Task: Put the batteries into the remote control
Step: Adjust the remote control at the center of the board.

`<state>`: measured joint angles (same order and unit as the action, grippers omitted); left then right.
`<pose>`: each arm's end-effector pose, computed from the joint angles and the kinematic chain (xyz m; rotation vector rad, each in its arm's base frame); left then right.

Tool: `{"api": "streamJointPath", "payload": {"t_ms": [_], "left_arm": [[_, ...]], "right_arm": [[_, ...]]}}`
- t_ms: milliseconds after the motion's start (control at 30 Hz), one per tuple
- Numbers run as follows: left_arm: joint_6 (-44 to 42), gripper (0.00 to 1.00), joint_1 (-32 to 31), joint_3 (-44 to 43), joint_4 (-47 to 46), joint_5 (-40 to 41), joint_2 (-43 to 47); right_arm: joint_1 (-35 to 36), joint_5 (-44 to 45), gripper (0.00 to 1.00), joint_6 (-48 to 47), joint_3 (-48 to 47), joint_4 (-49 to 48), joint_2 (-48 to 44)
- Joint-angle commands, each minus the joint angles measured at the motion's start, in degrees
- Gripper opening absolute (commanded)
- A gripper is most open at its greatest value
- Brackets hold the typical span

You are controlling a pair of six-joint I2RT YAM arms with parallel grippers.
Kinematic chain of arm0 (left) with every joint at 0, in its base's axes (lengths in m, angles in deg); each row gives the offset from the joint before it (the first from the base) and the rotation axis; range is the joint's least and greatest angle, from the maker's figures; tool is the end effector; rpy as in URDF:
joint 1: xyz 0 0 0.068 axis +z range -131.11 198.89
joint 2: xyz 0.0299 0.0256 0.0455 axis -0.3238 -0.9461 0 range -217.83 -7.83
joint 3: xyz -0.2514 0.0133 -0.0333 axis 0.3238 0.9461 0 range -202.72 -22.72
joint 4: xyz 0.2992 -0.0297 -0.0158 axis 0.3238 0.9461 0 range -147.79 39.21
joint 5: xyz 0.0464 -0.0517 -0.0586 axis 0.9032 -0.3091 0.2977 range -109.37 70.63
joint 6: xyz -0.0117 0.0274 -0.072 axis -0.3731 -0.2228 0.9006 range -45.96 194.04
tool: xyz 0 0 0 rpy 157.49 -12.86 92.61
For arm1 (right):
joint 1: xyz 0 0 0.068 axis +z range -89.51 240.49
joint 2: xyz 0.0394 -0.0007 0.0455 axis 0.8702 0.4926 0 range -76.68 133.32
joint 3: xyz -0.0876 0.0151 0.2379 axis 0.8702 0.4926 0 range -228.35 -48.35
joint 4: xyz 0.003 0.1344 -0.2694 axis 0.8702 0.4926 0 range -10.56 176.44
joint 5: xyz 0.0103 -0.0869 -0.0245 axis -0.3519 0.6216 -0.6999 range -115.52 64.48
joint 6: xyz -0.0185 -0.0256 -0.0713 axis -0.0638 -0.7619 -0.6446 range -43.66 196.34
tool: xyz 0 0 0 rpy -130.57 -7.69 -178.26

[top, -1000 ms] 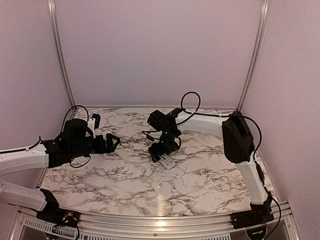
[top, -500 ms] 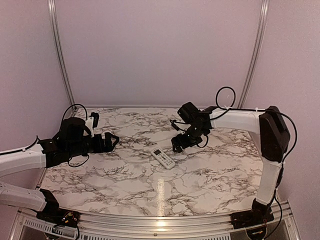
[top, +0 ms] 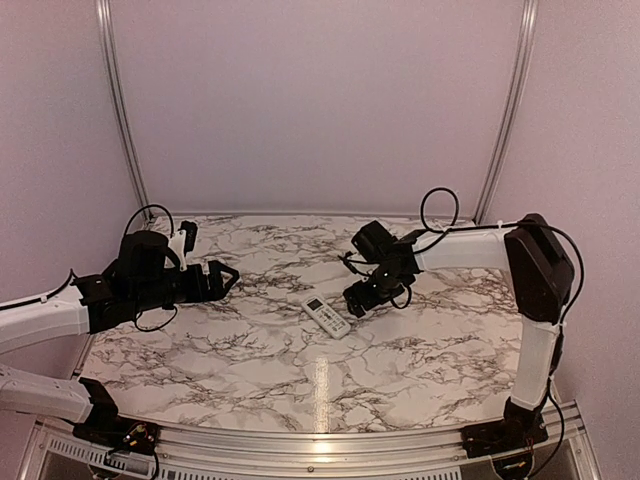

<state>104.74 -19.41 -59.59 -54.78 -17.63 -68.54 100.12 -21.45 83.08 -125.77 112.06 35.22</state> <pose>0.2465 -0.1921 0.2020 0.1208 2.1136 -0.7105 0.3390 0.2748 0.0980 -0.7578 2.6371 0.1291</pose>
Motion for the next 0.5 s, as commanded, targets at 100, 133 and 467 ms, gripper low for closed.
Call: {"api": "streamJointPath", "payload": {"t_ms": [100,133,467], "left_arm": [[0.02,0.99,0.34,-1.92,0.67,-1.00,0.09],[0.21,0.99,0.34,-1.83,0.31,-1.36,0.08],[0.16,0.99,0.30,-1.37,-0.69,-1.56,-1.31]], "right_arm": [[2.55,2.15,0.89,-0.33,0.53,-1.58,3.50],[2.89,1.90,0.89,-0.21,0.62,-1.67,3.50],[8.05,-3.42,0.89,2.98,1.40,-3.28,3.59]]}}
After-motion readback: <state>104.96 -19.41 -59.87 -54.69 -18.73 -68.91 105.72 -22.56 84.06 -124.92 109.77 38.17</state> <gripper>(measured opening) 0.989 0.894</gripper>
